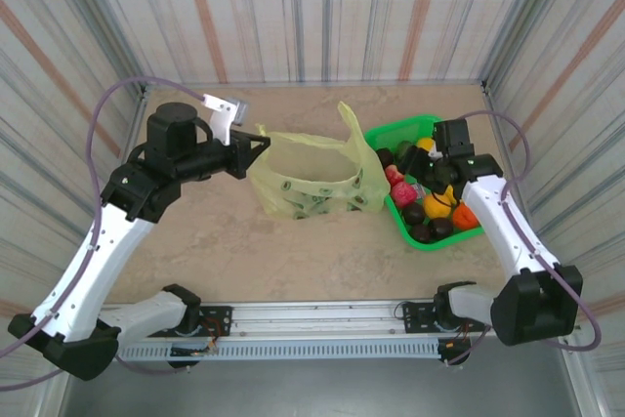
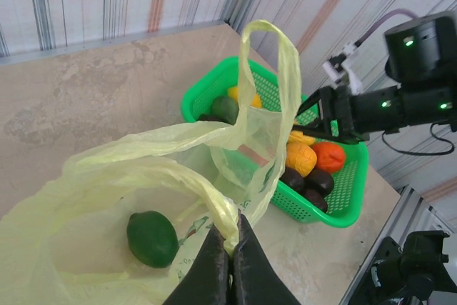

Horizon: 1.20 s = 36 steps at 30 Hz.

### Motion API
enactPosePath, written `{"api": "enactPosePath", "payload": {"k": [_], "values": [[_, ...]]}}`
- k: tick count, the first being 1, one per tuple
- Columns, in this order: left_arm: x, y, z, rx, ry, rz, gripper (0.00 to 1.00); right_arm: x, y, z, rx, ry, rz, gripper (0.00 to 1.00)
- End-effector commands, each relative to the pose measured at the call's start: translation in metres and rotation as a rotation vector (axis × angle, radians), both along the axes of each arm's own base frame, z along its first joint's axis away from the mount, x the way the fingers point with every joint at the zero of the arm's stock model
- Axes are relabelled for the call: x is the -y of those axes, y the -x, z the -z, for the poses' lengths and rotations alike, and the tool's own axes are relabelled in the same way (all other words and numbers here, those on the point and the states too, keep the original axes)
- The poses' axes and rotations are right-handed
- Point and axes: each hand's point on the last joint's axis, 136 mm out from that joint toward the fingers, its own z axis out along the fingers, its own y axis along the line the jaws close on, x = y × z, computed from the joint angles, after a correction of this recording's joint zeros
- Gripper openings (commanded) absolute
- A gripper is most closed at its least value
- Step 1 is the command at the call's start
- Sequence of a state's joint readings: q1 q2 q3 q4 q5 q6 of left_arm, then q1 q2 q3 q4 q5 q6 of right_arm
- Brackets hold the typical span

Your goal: Place the fake fruits into the plastic bag and tie a complex knot

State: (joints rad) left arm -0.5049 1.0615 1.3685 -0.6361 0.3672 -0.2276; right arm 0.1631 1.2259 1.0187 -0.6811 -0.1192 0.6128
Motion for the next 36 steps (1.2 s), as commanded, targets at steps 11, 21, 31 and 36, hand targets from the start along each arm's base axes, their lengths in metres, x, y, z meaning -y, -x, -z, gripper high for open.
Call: {"api": "enactPosePath", "payload": {"k": [11, 21, 31, 36], "values": [[0.000, 0.003, -0.011, 0.036, -0.001, 0.021, 0.00, 0.013, -0.007, 0.094, -0.176, 0.117, -0.007, 0.81], [0.000, 0.007, -0.005, 0.039, -0.006, 0.036, 0.00, 0.009, -0.021, 0.123, -0.217, 0.130, -0.030, 0.73], [-0.001, 0.010, -0.006, 0.076, -0.023, 0.036, 0.00, 0.022, -0.020, 0.026, 0.049, 0.180, -0.027, 0.69], [0.002, 0.010, -0.010, 0.084, -0.017, 0.046, 0.00, 0.003, -0.008, -0.040, 0.241, 0.073, -0.095, 0.68]]}}
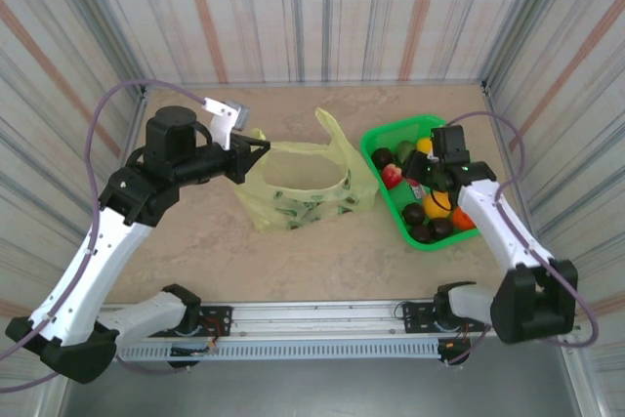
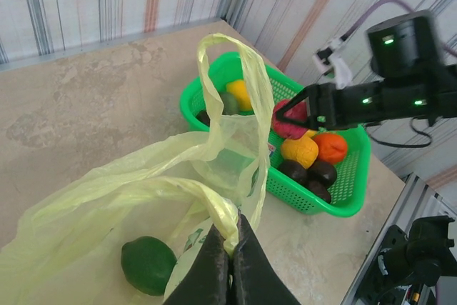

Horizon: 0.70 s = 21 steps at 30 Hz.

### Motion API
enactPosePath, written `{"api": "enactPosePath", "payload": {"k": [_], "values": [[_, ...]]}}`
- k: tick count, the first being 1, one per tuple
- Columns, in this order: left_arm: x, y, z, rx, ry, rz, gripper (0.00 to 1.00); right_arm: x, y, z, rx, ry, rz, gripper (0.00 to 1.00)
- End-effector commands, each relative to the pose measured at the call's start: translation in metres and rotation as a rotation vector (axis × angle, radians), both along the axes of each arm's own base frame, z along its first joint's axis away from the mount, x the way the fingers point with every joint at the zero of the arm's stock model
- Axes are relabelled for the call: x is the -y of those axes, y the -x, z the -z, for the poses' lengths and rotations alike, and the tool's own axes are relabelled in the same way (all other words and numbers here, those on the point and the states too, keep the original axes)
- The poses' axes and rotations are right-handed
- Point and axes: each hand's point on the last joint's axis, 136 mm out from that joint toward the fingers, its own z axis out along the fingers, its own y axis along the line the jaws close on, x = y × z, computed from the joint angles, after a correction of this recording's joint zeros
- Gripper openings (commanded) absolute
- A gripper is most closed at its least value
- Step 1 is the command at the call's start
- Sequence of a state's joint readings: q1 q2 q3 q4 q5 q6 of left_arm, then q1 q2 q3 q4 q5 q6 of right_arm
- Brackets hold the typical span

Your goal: Place the fake fruits into the plastic bag and tie a complex knot

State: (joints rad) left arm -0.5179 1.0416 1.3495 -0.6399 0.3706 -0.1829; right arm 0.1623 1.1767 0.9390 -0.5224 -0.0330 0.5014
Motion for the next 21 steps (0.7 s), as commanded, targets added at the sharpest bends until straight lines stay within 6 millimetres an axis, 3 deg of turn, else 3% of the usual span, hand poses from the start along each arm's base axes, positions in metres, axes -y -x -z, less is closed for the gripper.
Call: {"api": "enactPosePath", "payload": {"k": [1, 6, 9, 11, 13, 16, 21], "values": [[0.001, 0.003, -0.013, 0.054, 0.010, 0.016, 0.00, -0.016, 0.011, -0.046, 0.124, -0.068, -0.094, 0.68], [0.001, 0.004, -0.013, 0.055, 0.015, 0.019, 0.00, -0.071, 0.049, -0.134, 0.422, -0.313, -0.360, 0.68], [0.001, 0.004, -0.013, 0.061, 0.012, 0.017, 0.00, -0.109, 0.078, -0.172, 0.535, -0.367, -0.538, 0.68], [0.001, 0.004, -0.013, 0.061, 0.009, 0.018, 0.00, -0.133, 0.091, -0.185, 0.573, -0.349, -0.625, 0.68], [0.001, 0.004, -0.013, 0.063, 0.008, 0.018, 0.00, -0.155, 0.097, -0.186, 0.567, -0.291, -0.677, 0.68], [0.001, 0.004, -0.012, 0.063, 0.007, 0.019, 0.00, -0.182, 0.091, -0.175, 0.519, -0.151, -0.698, 0.66], [0.000, 0.006, -0.014, 0.068, 0.012, 0.018, 0.00, -0.234, 0.067, -0.145, 0.425, -0.027, -0.730, 0.66]]}}
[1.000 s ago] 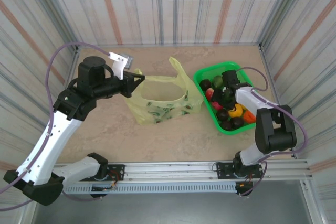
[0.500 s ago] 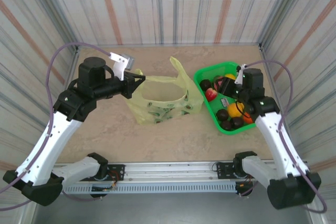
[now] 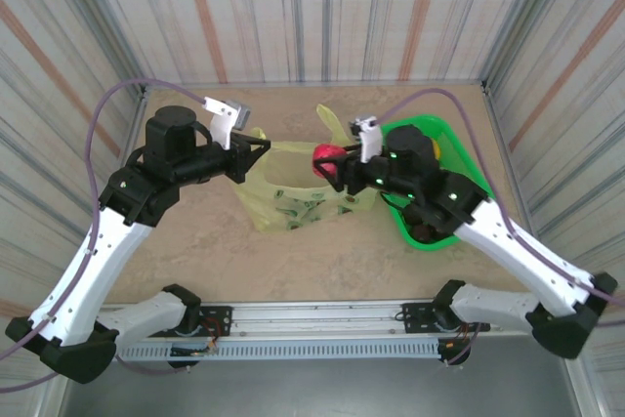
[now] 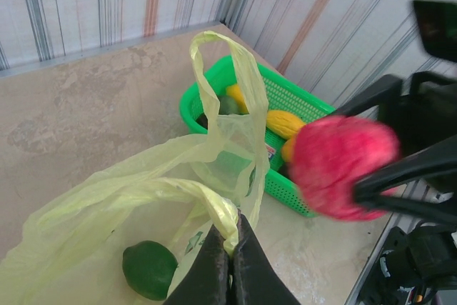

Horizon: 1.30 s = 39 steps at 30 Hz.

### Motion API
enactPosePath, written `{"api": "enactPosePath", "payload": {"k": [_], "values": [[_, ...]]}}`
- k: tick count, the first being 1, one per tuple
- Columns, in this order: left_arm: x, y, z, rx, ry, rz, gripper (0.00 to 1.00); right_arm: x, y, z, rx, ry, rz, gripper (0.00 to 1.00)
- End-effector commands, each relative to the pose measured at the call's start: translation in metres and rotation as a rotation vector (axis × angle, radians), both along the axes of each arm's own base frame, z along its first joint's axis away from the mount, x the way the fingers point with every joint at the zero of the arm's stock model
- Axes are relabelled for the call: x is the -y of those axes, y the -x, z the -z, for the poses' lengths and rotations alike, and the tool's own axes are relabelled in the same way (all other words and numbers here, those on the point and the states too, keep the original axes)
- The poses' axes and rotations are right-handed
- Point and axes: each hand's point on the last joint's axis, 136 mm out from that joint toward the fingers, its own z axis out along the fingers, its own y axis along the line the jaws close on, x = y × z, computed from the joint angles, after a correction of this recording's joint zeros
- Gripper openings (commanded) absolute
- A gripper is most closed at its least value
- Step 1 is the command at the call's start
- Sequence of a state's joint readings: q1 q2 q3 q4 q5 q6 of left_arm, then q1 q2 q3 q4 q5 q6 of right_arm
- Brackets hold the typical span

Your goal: Place the fake fruits into the plastic bag and tie a complex knot

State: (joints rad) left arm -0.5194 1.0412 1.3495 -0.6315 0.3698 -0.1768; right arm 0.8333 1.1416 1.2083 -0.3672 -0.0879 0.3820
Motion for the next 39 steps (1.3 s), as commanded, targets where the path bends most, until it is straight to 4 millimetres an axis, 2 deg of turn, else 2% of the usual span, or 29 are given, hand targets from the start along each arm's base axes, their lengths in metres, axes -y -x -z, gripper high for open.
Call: {"api": "enactPosePath", "payload": {"k": [1, 3, 6, 11, 12, 14, 17, 19, 22, 26, 31, 35, 39], "values": [[-0.001, 0.007, -0.012, 0.056, 0.014, 0.015, 0.00, -0.010, -0.025, 0.024, 0.003, 0.141, 0.083, 0.66], [-0.001, 0.008, -0.013, 0.058, 0.016, 0.019, 0.00, -0.023, -0.038, 0.038, -0.044, 0.179, 0.102, 0.65], [-0.003, 0.008, -0.013, 0.063, 0.012, 0.006, 0.00, -0.053, -0.040, 0.056, -0.090, 0.171, 0.040, 0.66], [-0.003, 0.008, -0.017, 0.068, 0.021, 0.008, 0.00, -0.084, -0.043, 0.089, -0.201, 0.129, -0.004, 0.65], [-0.003, 0.007, -0.018, 0.070, 0.021, 0.004, 0.00, -0.091, -0.041, 0.095, -0.221, 0.119, -0.020, 0.67], [-0.003, 0.006, -0.019, 0.073, 0.017, 0.002, 0.00, -0.101, -0.038, 0.103, -0.244, 0.123, -0.045, 0.77], [-0.003, 0.006, -0.021, 0.077, 0.018, 0.002, 0.00, -0.098, -0.038, 0.109, -0.239, 0.160, -0.022, 0.87], [-0.003, 0.005, -0.020, 0.075, 0.017, 0.001, 0.00, -0.090, -0.040, 0.105, -0.222, 0.152, 0.000, 0.90], [-0.003, 0.005, -0.018, 0.073, 0.013, 0.000, 0.00, -0.075, -0.041, 0.093, -0.196, 0.129, 0.027, 0.88], [-0.004, 0.003, -0.014, 0.072, 0.003, -0.009, 0.00, -0.054, -0.038, 0.067, -0.147, 0.076, 0.054, 0.68], [-0.004, 0.002, -0.005, 0.054, -0.004, -0.010, 0.00, -0.026, -0.029, 0.036, -0.088, 0.017, 0.063, 0.58], [-0.002, 0.002, -0.002, 0.043, 0.001, -0.007, 0.00, -0.013, -0.014, 0.014, -0.074, -0.058, -0.004, 0.57], [-0.001, 0.001, 0.001, 0.030, 0.002, -0.003, 0.00, -0.003, 0.010, -0.010, -0.028, -0.099, -0.097, 0.59]]}}
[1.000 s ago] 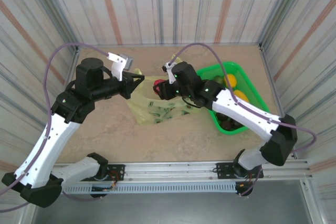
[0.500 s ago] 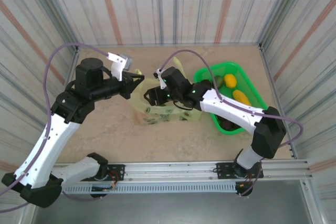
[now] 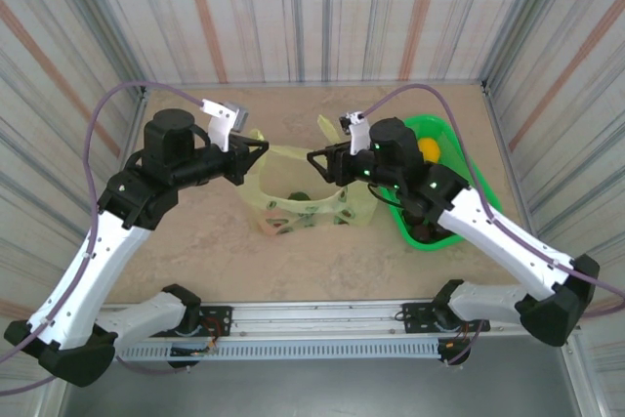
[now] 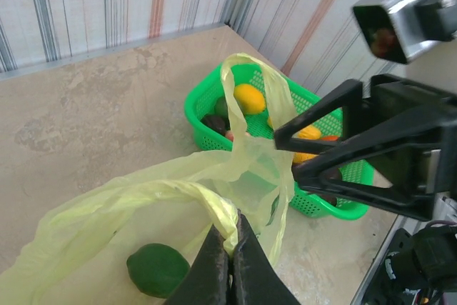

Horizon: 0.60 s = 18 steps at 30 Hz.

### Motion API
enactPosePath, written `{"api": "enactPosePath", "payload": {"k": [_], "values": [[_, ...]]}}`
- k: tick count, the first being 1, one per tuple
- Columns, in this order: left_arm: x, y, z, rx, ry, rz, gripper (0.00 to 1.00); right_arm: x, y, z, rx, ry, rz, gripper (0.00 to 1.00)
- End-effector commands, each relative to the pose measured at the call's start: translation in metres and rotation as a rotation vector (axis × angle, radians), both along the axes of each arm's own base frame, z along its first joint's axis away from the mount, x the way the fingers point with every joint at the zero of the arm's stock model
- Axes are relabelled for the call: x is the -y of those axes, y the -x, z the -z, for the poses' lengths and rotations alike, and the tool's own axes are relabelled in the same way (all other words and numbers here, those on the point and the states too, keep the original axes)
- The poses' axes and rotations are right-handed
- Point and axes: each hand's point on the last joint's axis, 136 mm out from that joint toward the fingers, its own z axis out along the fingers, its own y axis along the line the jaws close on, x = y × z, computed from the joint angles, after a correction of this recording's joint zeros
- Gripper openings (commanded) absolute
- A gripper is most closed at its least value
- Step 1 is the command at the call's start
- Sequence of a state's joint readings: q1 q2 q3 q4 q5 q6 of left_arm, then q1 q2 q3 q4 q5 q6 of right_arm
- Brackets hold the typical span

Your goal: Place the fake fruits into the plastic bag and tie a complex knot

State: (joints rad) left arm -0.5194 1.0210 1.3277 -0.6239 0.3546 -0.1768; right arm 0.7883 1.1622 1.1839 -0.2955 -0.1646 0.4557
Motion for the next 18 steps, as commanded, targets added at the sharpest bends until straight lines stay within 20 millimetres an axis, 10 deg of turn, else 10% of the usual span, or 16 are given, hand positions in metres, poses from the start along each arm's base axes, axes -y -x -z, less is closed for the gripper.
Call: {"api": "enactPosePath", "payload": {"k": [1, 8, 18], "values": [[0.003, 0.000, -0.001, 0.021, 0.002, 0.010, 0.00, 0.008, 0.023, -0.019, 0.044, -0.039, -0.094, 0.59], [0.002, 0.000, -0.001, 0.023, -0.003, 0.009, 0.00, 0.112, -0.019, -0.013, -0.038, -0.175, 0.244, 0.59], [0.002, 0.000, 0.000, 0.023, -0.009, 0.012, 0.00, 0.208, -0.084, 0.125, -0.453, -0.003, 0.673, 0.60]]}}
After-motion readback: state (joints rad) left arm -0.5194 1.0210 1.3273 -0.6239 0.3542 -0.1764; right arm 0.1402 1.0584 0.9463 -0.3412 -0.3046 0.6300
